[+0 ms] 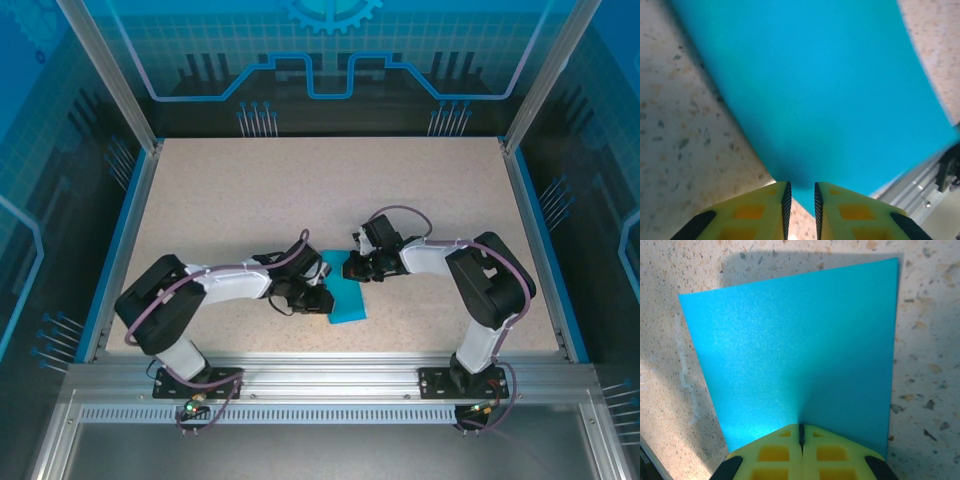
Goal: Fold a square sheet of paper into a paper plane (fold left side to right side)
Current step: First fold the square sheet of paper in half at the center of the table.
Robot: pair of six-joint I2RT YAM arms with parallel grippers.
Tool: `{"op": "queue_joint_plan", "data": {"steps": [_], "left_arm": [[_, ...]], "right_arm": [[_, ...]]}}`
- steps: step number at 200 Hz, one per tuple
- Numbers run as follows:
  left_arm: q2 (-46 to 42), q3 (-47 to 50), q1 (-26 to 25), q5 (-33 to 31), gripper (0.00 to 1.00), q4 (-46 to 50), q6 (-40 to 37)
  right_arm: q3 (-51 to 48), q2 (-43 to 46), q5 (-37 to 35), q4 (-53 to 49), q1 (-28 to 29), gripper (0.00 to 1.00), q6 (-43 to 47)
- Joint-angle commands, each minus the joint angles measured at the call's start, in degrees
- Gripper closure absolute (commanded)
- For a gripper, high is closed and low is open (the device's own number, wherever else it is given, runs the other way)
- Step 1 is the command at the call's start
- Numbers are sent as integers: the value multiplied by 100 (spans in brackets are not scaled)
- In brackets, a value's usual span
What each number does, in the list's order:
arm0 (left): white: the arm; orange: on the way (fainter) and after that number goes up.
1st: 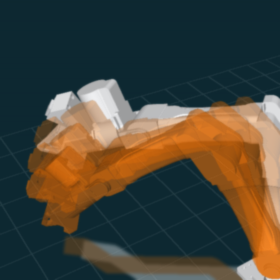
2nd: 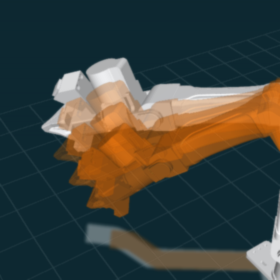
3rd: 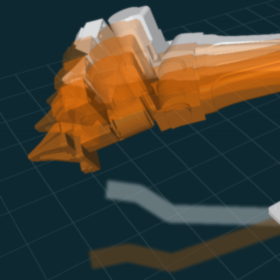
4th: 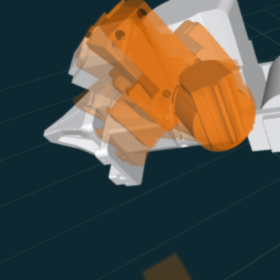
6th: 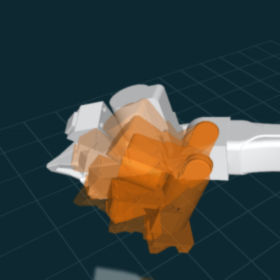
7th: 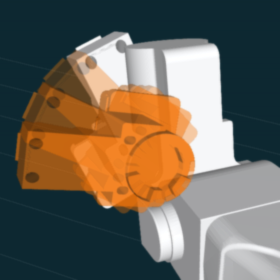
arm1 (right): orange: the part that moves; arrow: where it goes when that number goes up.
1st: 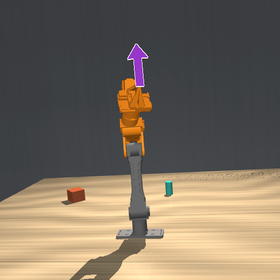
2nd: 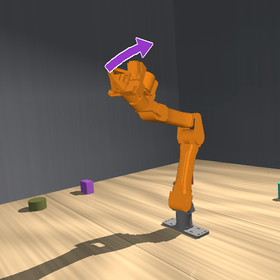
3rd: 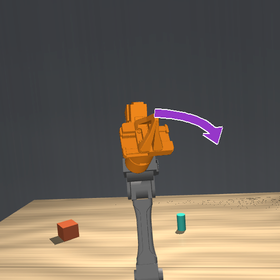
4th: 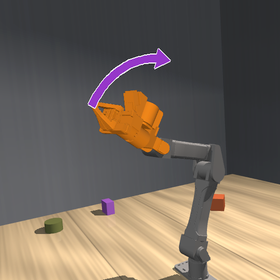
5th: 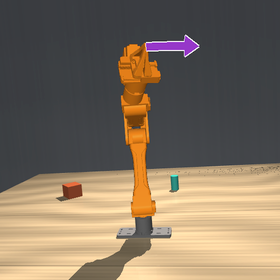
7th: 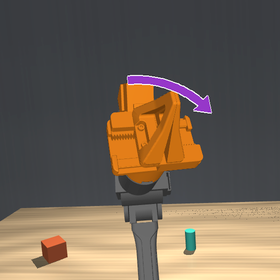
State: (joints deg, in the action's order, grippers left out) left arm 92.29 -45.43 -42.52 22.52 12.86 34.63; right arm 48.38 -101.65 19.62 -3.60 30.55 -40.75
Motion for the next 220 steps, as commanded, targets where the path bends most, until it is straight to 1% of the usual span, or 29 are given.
{"op": "queue_joint_plan", "data": {"steps": [1, 26, 85, 106, 144, 191, 220], "left_arm": [[-441, -14, 149, 124, 76, 123, 62], [-374, -91, 196, 314, 75, -51, 0], [490, -290, 182, 803, 76, -553, -71], [679, -339, 140, 857, 77, -556, -88], [729, -242, 60, 823, 77, -350, -162], [694, 133, 0, 793, 77, -196, -182], [620, 321, -37, 812, 79, -163, -168]], "right_arm": [[-188, -306, -621, -721, -79, 99, -10], [-164, -294, -638, -756, -76, 99, 1], [-145, -287, -636, -800, -65, 99, 19], [-144, -287, -643, -816, -64, 99, 17], [-129, -291, -677, -867, -58, 99, 32], [-83, -282, -746, -976, -58, 99, 61], [-78, -300, -740, -980, -57, 99, 57]]}}
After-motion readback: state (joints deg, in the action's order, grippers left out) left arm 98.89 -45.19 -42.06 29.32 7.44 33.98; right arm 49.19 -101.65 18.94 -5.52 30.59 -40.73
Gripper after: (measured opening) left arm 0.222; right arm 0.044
